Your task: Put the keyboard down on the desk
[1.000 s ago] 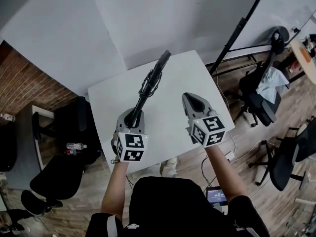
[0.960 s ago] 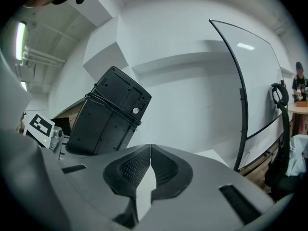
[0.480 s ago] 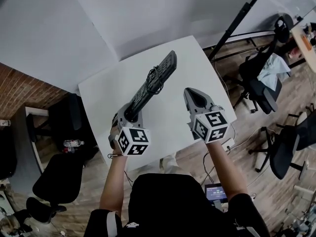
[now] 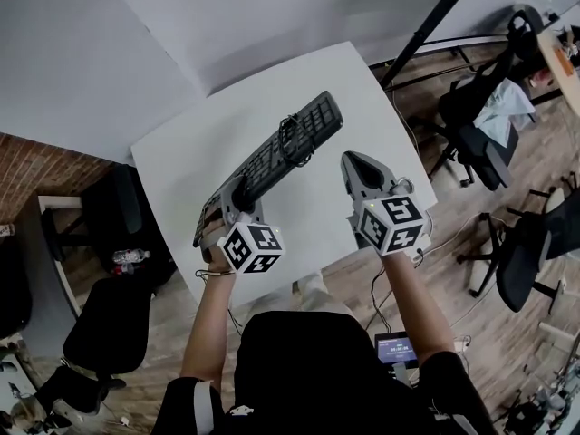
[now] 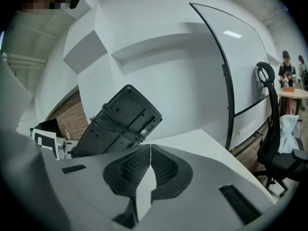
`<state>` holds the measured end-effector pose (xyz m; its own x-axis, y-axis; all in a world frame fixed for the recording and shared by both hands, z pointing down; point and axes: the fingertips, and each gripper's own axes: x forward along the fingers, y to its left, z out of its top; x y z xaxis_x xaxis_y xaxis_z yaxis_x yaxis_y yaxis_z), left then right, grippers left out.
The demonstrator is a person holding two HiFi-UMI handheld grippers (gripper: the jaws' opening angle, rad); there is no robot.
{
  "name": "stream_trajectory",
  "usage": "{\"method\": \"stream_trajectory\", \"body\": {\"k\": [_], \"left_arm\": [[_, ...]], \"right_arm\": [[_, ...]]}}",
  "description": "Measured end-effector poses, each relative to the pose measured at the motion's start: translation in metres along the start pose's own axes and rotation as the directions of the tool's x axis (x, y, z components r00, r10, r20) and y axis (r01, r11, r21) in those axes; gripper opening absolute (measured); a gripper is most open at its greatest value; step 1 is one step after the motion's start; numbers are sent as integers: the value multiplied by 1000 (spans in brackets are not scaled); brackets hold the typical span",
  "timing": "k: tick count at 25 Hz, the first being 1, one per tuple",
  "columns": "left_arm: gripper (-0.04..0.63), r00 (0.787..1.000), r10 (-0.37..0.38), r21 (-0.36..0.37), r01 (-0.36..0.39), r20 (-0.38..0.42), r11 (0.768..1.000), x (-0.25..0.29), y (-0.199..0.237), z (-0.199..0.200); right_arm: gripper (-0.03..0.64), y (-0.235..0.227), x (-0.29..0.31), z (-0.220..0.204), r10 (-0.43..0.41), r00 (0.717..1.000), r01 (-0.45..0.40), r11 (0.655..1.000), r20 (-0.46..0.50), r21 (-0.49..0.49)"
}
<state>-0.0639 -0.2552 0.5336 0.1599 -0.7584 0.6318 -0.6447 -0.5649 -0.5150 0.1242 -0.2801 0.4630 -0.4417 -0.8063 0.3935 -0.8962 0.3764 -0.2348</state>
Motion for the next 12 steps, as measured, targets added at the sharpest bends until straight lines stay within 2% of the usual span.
{"method": "stream_trajectory", "body": {"k": [4, 12], "left_arm": [[91, 1000, -9, 13, 9, -12, 1000, 7, -12, 0], [95, 999, -17, 111, 22, -52, 994, 27, -28, -5]], "right_arm": [[41, -6, -2, -7, -8, 1000, 9, 1000, -11, 10], [41, -23, -7, -21, -37, 999, 38, 999, -27, 33]]}}
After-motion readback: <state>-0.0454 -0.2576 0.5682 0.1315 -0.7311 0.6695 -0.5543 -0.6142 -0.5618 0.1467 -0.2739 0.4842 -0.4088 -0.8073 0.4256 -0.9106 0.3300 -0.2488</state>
